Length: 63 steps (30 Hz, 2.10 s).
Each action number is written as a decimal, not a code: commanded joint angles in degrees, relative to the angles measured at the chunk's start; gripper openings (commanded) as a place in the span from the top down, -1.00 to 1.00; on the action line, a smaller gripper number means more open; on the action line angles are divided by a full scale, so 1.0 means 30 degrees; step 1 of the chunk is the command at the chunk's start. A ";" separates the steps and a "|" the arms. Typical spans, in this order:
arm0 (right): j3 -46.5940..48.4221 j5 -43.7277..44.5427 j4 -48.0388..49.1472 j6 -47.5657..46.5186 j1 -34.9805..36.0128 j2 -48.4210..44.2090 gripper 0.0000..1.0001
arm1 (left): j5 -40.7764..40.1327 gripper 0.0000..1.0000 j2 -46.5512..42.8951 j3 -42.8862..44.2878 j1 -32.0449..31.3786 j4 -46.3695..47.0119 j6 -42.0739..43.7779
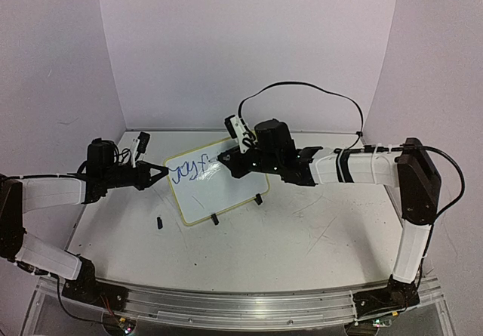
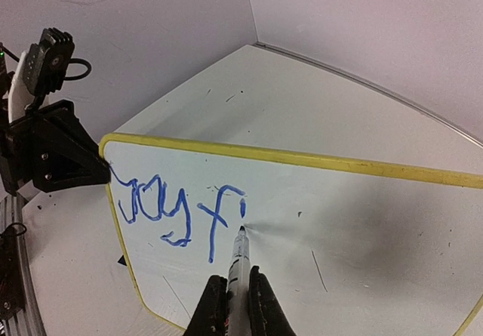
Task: Write a sentence on the whiteboard
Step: Write on the whiteboard with the whiteboard marker without the cap.
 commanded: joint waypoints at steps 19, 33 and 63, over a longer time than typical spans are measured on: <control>0.0399 0.0185 0.0304 0.0377 -0.0017 0.0301 1.00 | -0.0276 1.00 -0.0040 0.0676 -0.0099 -0.0338 0.1353; -0.0643 0.0163 0.0245 0.0758 0.0008 -0.0289 1.00 | -0.0400 1.00 -0.0026 0.0671 -0.0122 -0.0342 0.1394; 0.0624 -0.0051 0.0634 0.0674 -0.0302 -0.0158 1.00 | -0.0341 1.00 0.0010 0.0700 -0.0171 -0.0412 0.1441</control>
